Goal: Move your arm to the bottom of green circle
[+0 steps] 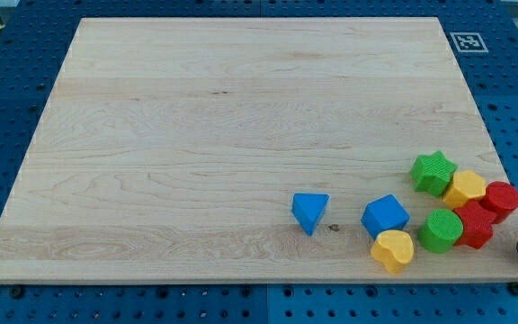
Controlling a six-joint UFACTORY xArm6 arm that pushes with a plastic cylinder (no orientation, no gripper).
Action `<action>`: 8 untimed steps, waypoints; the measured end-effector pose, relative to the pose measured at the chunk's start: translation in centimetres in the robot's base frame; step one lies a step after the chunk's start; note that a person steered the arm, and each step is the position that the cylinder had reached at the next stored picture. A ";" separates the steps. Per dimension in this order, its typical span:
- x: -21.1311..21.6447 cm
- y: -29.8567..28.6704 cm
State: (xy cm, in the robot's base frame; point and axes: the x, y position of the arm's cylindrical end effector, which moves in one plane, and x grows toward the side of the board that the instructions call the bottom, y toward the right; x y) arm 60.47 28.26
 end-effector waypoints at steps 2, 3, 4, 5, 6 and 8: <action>0.0 -0.3; 0.0 -1.8; 0.0 -3.1; 0.0 -3.2; 1.2 -4.0; 1.3 -6.4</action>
State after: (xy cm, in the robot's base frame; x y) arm 61.81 21.89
